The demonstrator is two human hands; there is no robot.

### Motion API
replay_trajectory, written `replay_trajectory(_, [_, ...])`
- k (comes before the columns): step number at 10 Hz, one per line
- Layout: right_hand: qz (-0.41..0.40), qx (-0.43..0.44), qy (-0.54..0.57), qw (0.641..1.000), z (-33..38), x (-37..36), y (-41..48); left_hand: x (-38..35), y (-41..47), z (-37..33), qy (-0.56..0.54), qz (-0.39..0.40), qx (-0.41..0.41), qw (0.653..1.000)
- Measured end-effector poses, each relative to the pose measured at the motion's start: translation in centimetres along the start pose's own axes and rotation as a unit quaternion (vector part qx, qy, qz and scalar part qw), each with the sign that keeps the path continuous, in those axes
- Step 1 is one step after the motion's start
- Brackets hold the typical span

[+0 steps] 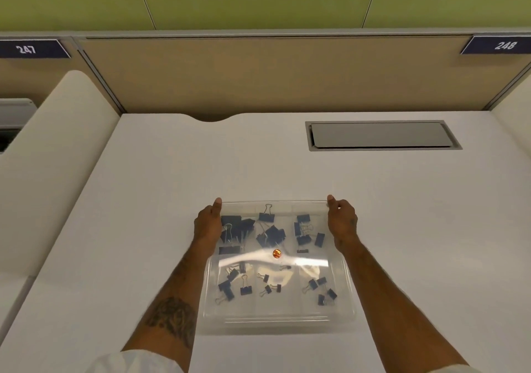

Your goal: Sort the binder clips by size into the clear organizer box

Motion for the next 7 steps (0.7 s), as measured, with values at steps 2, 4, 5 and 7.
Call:
replay_trajectory(2, [-0.009,0.003,-0.019,1.000,0.8,0.3,0.6,-0.2,0.1,-0.9,-0.010,-0.004,-0.007,1.000])
replay_trajectory(4, [0.030,0.022,-0.048,0.998,1.6,2.4,1.6,0.1,0.5,-1.9,0.036,0.029,0.023,0.999])
replay_trajectory(5, [0.038,0.055,-0.098,0.993,1.9,3.5,1.2,0.4,-0.4,-2.1,0.063,-0.018,-0.012,0.998])
replay_trajectory(7, [0.059,0.210,-0.238,0.946,2.2,3.8,-2.2,-0.3,-4.0,-1.8,0.210,-0.109,-0.214,0.948])
Point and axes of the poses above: each hand's wrist, its own y-axis towards the middle knuckle, its own x-axis out of the back of the hand, z = x × y, the point moved 2 cm from there along y, towards the middle knuckle, and after that the axes turned 10 degrees about x, right-handed, at the moved point
